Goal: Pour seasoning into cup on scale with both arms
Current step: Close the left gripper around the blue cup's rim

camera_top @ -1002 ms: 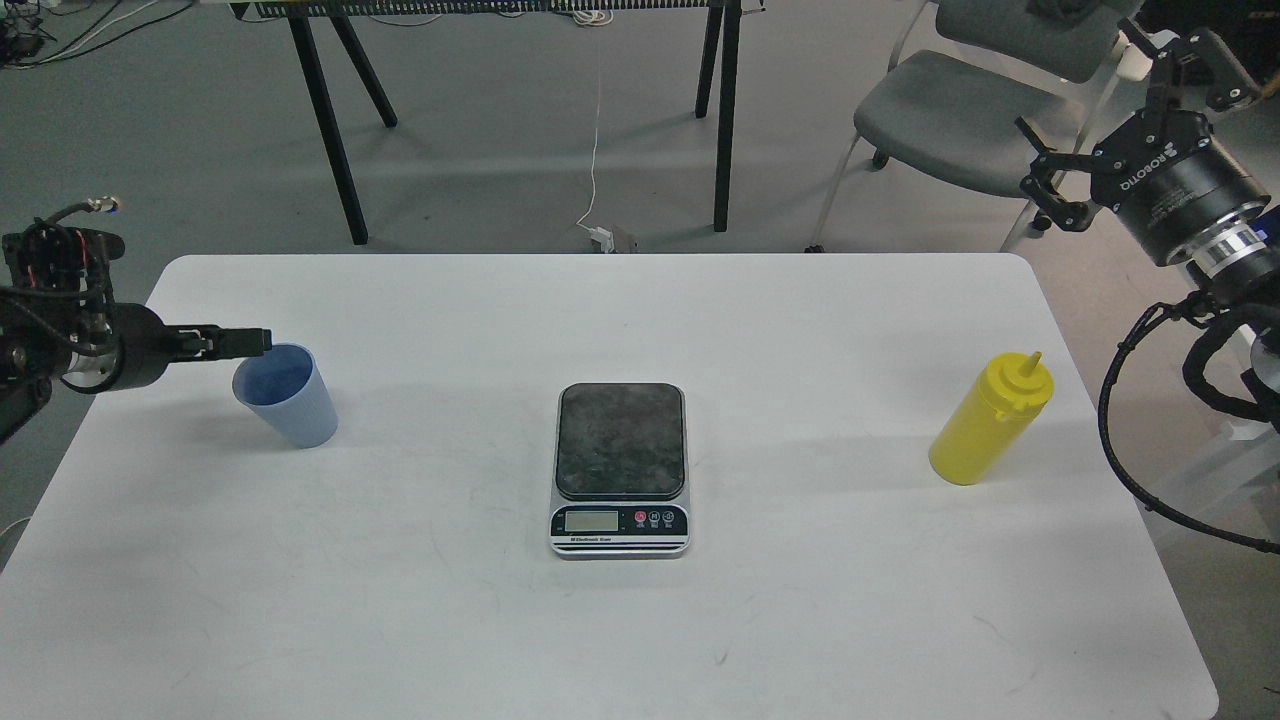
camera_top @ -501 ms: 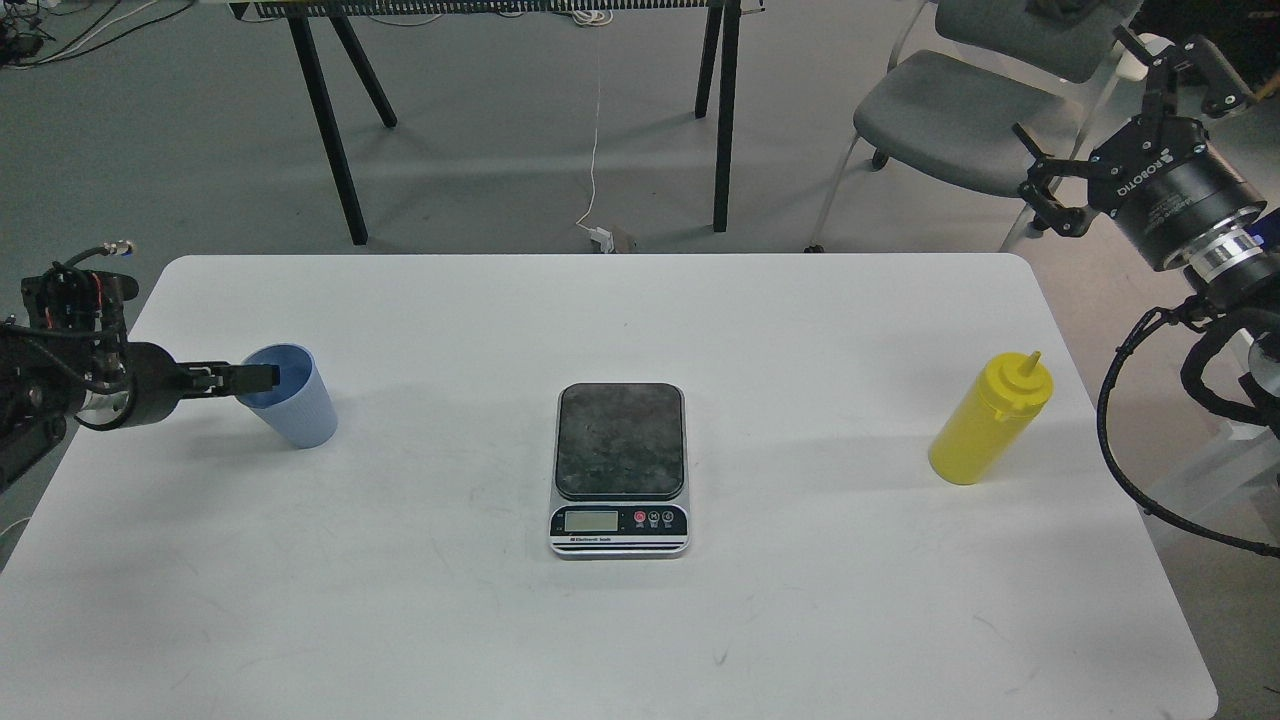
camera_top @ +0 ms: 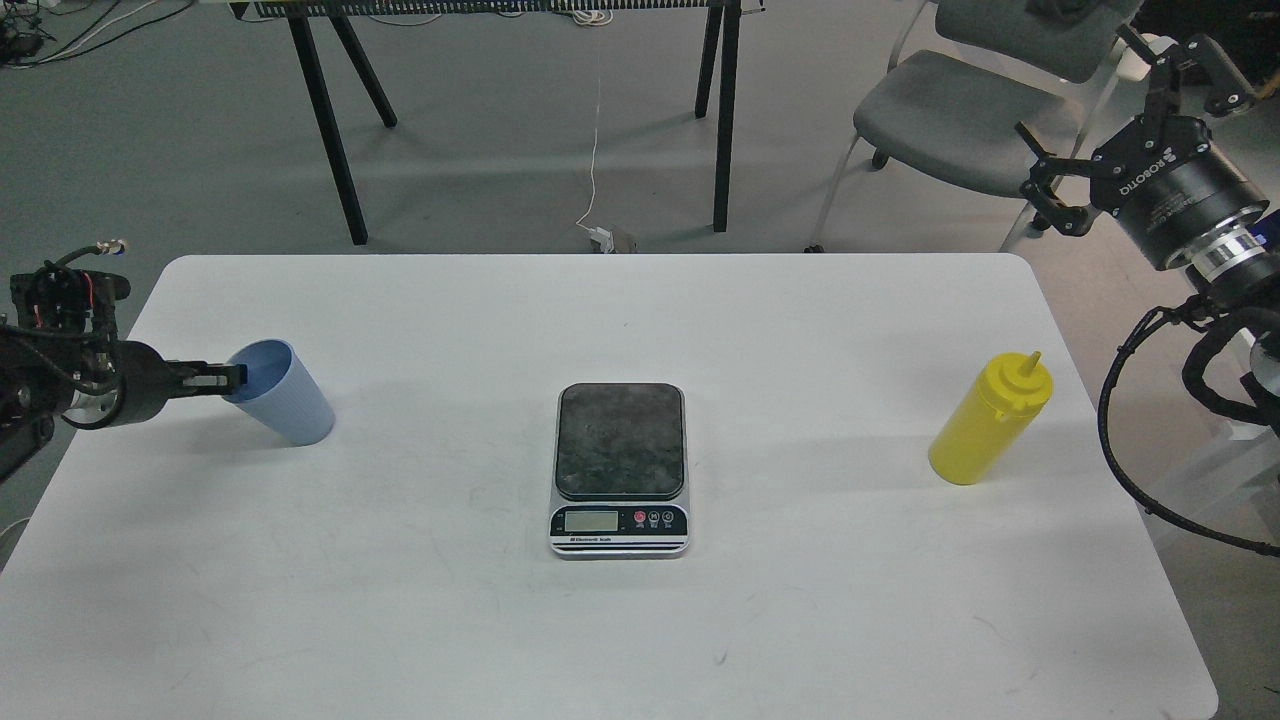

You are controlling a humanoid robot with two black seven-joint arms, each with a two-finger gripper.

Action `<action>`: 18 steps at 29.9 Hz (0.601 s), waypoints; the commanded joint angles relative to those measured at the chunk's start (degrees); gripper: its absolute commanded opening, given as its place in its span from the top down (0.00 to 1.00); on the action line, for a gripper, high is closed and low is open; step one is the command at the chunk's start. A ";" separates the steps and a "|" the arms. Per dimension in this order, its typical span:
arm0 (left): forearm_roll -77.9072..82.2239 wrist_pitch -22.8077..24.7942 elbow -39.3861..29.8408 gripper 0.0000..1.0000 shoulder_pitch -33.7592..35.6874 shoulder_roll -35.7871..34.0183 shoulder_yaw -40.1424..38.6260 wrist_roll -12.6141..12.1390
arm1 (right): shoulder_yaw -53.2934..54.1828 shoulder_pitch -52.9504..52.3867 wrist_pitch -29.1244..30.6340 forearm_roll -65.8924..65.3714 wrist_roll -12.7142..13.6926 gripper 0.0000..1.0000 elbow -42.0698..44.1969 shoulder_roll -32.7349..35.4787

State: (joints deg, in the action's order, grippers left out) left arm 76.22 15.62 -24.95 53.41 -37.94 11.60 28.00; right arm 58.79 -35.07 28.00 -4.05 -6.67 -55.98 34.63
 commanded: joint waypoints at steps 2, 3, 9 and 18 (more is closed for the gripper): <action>0.68 0.03 -0.36 0.99 0.02 -0.11 0.00 0.00 | -0.08 0.00 0.00 0.00 -0.01 0.02 0.00 0.00; 0.86 0.20 -0.36 1.00 0.02 -0.11 0.00 0.00 | -0.08 0.00 0.00 0.00 -0.01 0.02 0.00 0.00; 0.86 1.26 -1.49 1.00 0.64 -0.64 0.00 0.00 | -0.08 0.00 0.00 0.00 -0.01 0.02 0.00 0.00; 0.68 5.56 -17.39 1.00 7.22 -9.07 -0.70 0.00 | 0.10 0.09 0.00 0.00 -0.01 0.02 0.17 0.00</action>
State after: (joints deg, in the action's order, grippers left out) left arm 76.96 19.19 -36.63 57.58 -44.47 11.06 27.96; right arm 58.82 -35.06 28.00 -4.04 -6.67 -55.85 34.63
